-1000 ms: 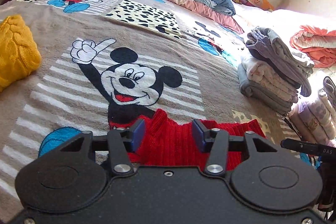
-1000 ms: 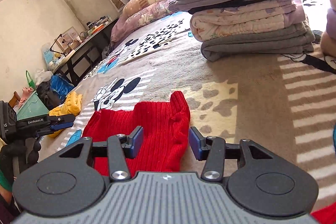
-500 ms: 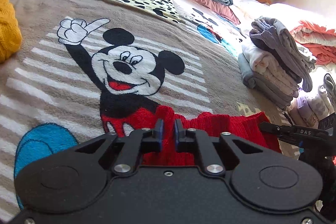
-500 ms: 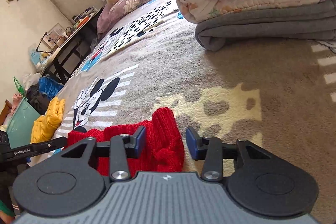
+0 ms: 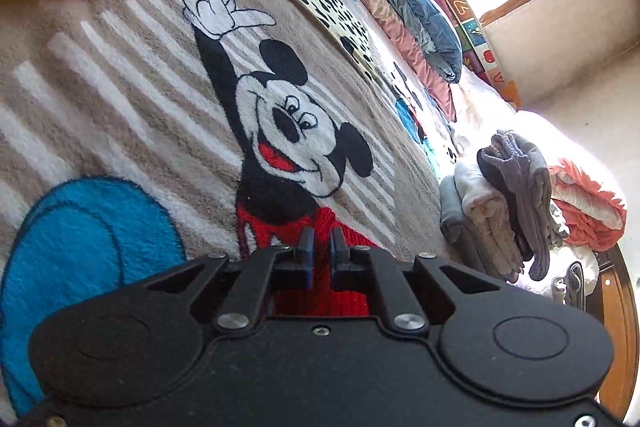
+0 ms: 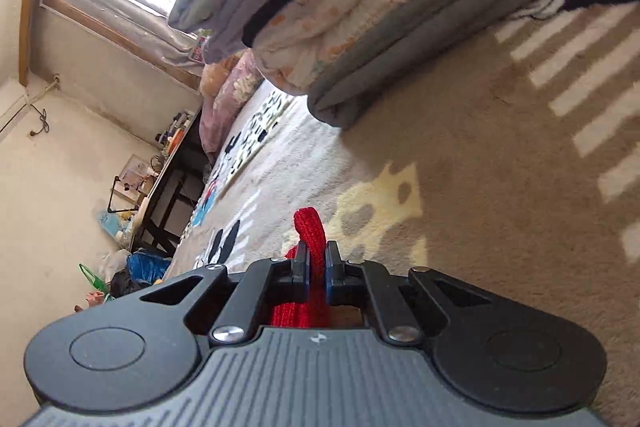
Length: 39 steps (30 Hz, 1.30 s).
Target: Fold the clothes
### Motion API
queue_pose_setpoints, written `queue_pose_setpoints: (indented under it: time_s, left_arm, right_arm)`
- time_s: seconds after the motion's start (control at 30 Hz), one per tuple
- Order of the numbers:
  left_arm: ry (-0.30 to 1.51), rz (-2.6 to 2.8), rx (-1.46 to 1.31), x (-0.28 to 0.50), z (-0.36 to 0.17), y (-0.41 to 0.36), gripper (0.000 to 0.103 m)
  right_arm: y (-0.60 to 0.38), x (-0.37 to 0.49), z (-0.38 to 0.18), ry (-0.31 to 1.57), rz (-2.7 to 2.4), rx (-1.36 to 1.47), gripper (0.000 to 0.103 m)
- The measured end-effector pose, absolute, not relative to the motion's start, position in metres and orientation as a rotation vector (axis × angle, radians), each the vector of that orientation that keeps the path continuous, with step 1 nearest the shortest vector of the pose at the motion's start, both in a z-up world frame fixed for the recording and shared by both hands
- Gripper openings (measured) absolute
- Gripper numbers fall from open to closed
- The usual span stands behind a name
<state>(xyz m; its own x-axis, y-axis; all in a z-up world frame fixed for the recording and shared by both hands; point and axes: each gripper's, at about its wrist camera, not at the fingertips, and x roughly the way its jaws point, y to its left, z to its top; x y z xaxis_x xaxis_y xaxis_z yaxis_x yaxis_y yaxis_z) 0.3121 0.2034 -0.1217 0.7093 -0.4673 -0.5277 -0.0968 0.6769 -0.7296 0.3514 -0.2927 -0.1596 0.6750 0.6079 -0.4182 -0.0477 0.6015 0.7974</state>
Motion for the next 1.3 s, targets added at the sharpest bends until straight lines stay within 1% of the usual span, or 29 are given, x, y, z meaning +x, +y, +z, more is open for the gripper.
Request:
queue_pose_setpoints:
  time_s: [0.1,0.13,0.17,0.2,0.23,0.27,0.3,0.33,0.4,0.43,0.47,0.5,0.53,0.57,0.6,0.63,0.7,0.73,0.8,0.83,0.87,0.9,0.93,0.97,1.0,1.17,1.3]
  left_arm:
    - [0.772,-0.206,-0.777,0.313,-0.12,0.2,0.006]
    - [0.76,-0.216,-0.777,0.312,-0.118,0.199,0.006]
    - [0.748,-0.225,-0.777,0.311,-0.116,0.199,0.006]
    - [0.744,-0.238,-0.769,0.309,-0.113,0.198,0.007]
    - [0.737,-0.253,-0.772,0.308,-0.111,0.198,0.016]
    - [0.728,-0.264,-0.778,0.307,-0.109,0.198,0.034]
    - [0.727,-0.262,-0.759,0.308,-0.108,0.195,0.044]
    - [0.727,-0.258,-0.738,0.308,-0.107,0.193,0.05]
    - [0.743,-0.257,-0.711,0.312,-0.11,0.189,0.049]
    - [0.76,-0.259,-0.707,0.314,-0.115,0.188,0.036]
    - [0.778,-0.261,-0.703,0.317,-0.12,0.187,0.008]
    - [0.79,-0.264,-0.721,0.319,-0.125,0.188,0.007]
    - [0.777,-0.274,-0.771,0.318,-0.128,0.193,0.007]
    - [0.753,-0.294,-0.867,0.316,-0.13,0.201,0.007]
    - [0.734,-0.301,-0.911,0.314,-0.13,0.207,0.007]
    - [0.716,-0.306,-0.949,0.312,-0.129,0.212,0.007]
    - [0.737,-0.274,-0.942,0.313,-0.133,0.213,0.007]
    - [0.753,-0.253,-0.935,0.314,-0.136,0.213,0.007]
    - [0.786,-0.21,-0.921,0.316,-0.142,0.211,0.01]
    - [0.79,-0.209,-0.908,0.316,-0.139,0.21,0.01]
    - [0.786,-0.206,-0.878,0.316,-0.133,0.209,0.011]
    - [0.771,-0.198,-0.851,0.314,-0.128,0.207,0.013]
    - [0.754,-0.19,-0.825,0.312,-0.123,0.205,0.019]
    - [0.737,-0.174,-0.795,0.309,-0.117,0.203,0.022]
    - [0.712,-0.161,-0.756,0.305,-0.11,0.2,0.022]
    - [0.609,-0.259,-0.628,0.288,-0.082,0.18,0.022]
    - [0.631,-0.357,-0.543,0.28,-0.08,0.153,0.022]
  right_arm:
    - [-0.283,0.355,-0.156,0.768,0.412,0.789,0.013]
    - [-0.28,0.356,-0.153,0.773,0.399,0.768,0.018]
    - [-0.279,0.356,-0.149,0.772,0.389,0.75,0.02]
    - [-0.278,0.354,-0.144,0.759,0.382,0.735,0.031]
    - [-0.278,0.351,-0.139,0.741,0.375,0.71,0.047]
    - [-0.279,0.349,-0.134,0.727,0.376,0.684,0.049]
    - [-0.28,0.349,-0.131,0.723,0.38,0.665,0.049]
    - [-0.282,0.349,-0.129,0.722,0.383,0.649,0.049]
    - [-0.285,0.352,-0.129,0.729,0.389,0.637,0.049]
    - [-0.285,0.354,-0.13,0.733,0.4,0.637,0.049]
    - [-0.284,0.356,-0.131,0.736,0.412,0.637,0.049]
    - [-0.282,0.359,-0.133,0.743,0.43,0.643,0.048]
    - [-0.279,0.362,-0.137,0.759,0.466,0.665,0.042]
    - [-0.275,0.365,-0.14,0.775,0.501,0.687,0.029]
    - [-0.273,0.368,-0.143,0.782,0.535,0.715,0.01]
    - [-0.274,0.368,-0.145,0.758,0.566,0.772,0.01]
    - [-0.283,0.364,-0.15,0.655,0.639,0.937,0.009]
    - [-0.286,0.366,-0.154,0.653,0.616,0.96,0.009]
    - [-0.286,0.373,-0.168,0.734,0.533,0.934,0.009]
    - [-0.283,0.374,-0.171,0.759,0.504,0.909,0.006]
    - [-0.281,0.375,-0.172,0.775,0.482,0.886,0.006]
    - [-0.279,0.375,-0.166,0.769,0.472,0.865,0.014]
    - [-0.277,0.373,-0.158,0.758,0.452,0.825,0.02]
    - [-0.274,0.371,-0.15,0.746,0.433,0.784,0.024]
    - [-0.273,0.369,-0.142,0.732,0.412,0.743,0.033]
    - [-0.266,0.337,-0.097,0.634,0.455,0.525,0.034]
    - [-0.246,0.293,-0.076,0.634,0.616,0.321,0.033]
